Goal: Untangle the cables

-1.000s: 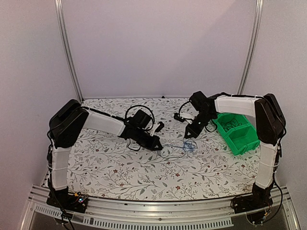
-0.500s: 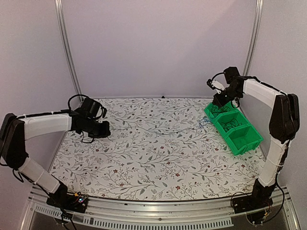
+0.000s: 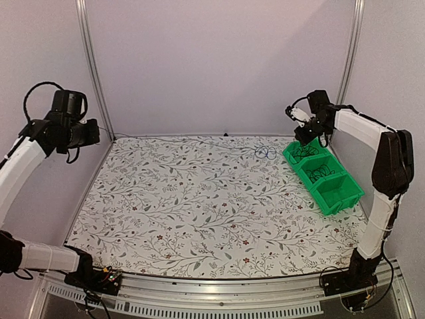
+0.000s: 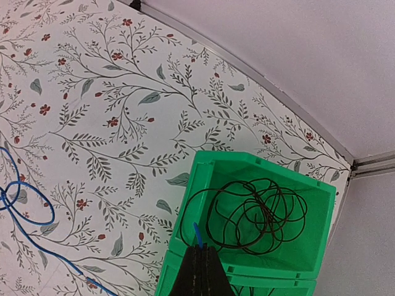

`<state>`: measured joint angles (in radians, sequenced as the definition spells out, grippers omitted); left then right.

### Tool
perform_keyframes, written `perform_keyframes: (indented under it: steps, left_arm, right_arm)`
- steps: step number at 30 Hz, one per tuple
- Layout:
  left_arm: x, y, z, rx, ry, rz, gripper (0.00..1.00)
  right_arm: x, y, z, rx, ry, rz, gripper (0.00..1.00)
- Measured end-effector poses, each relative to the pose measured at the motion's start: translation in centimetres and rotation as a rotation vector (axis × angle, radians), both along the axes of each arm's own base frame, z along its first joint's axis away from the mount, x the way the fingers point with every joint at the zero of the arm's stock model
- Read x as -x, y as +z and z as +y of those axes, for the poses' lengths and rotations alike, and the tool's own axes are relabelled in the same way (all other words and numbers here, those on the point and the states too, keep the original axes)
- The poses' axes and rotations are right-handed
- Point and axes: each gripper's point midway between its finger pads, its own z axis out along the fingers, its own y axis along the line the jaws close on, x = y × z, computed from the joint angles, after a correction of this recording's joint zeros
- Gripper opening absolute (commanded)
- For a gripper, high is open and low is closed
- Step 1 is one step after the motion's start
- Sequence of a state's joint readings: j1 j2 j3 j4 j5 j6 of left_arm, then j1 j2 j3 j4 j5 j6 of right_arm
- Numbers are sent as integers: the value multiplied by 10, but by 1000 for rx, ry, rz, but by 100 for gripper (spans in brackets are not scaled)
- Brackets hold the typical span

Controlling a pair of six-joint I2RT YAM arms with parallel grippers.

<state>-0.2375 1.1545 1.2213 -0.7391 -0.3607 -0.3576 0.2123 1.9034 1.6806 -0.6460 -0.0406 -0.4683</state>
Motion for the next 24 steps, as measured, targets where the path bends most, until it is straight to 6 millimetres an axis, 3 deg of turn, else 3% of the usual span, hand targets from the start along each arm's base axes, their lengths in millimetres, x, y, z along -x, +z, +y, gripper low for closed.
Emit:
perform_keyframes:
  steps: [4, 7, 11, 14, 17, 21, 24]
  left_arm:
    - [16, 83, 33, -80, 87, -145, 0]
    - [37, 141, 51, -133, 145, -254, 0]
    - [66, 184, 73, -207, 238, -333, 0]
    - [77, 190, 78, -230, 258, -346, 0]
    - [73, 181, 70, -214, 206, -333, 0]
    - [48, 140, 44, -161, 72, -245, 0]
    - [27, 103, 20, -98, -29, -176, 0]
  right_arm:
    - [-10, -6, -11, 63, -34, -31, 0]
    - [-19, -25, -20, 122, -66, -22, 0]
    - [-24, -63, -30, 193, -95, 34, 0]
    - [-23, -78, -32, 212, -95, 65, 0]
    - [-24, -74, -26, 184, -75, 71, 0]
    - [-26, -52, -9, 96, -31, 47, 0]
    - [-18, -25, 5, 8, 16, 27, 0]
